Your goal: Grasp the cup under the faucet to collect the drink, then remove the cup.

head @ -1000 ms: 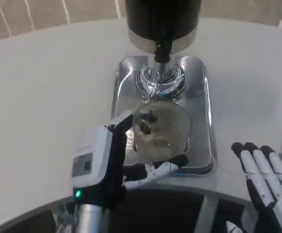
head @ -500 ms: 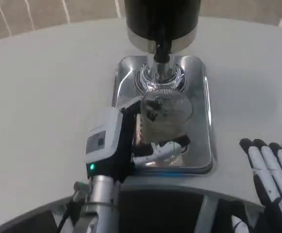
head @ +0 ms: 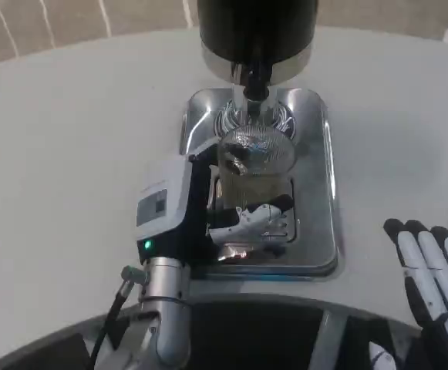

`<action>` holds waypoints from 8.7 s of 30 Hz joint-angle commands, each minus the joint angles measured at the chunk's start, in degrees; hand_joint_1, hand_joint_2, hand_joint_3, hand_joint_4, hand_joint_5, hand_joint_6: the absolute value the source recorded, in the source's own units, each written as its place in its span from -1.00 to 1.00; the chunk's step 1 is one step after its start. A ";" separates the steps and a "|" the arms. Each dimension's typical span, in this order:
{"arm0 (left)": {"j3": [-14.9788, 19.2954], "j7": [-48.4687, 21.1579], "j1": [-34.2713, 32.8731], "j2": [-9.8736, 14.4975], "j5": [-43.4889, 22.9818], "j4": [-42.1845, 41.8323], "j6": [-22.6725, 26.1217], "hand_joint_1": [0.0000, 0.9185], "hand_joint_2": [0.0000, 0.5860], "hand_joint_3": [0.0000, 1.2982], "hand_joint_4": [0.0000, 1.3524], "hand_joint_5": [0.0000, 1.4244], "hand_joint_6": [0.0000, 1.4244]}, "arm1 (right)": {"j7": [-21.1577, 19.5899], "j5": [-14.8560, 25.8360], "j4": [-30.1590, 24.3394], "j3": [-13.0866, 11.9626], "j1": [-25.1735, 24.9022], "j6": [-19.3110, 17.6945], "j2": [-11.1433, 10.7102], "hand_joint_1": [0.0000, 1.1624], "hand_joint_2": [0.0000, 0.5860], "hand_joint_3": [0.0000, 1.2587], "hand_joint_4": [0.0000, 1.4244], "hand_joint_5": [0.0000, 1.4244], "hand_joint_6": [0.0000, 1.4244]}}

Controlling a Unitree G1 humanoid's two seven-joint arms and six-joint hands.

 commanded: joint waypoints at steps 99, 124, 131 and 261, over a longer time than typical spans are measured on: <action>8.23 -27.17 54.38 11.73 13.69 -68.44 20.29 -1.00 -0.59 -1.00 -1.00 -1.00 -1.00 | 18.42 59.33 20.32 3.95 -59.50 16.61 9.84 -0.14 1.00 -1.00 -1.00 -1.00 -1.00; 8.33 -26.84 53.66 11.51 13.00 -66.67 20.04 -1.00 -0.58 -1.00 -1.00 -1.00 -1.00 | 20.74 56.84 17.61 9.19 -63.50 23.71 5.73 -0.39 0.96 -1.00 -1.00 -1.00 -1.00; 8.01 -26.61 53.56 11.18 13.12 -66.16 20.22 -1.00 -0.57 -1.00 -1.00 -1.00 -1.00 | 23.07 53.01 15.58 11.65 -63.89 27.22 1.20 -0.70 0.84 -1.00 -1.00 -1.00 -1.00; 3.38 -14.90 15.63 3.54 -4.09 -22.99 3.35 -0.21 -0.82 -1.00 -1.00 -1.00 -0.96 | 18.45 20.40 0.13 -9.72 -7.62 3.37 -13.57 0.22 0.03 -1.00 -1.00 -1.00 -1.00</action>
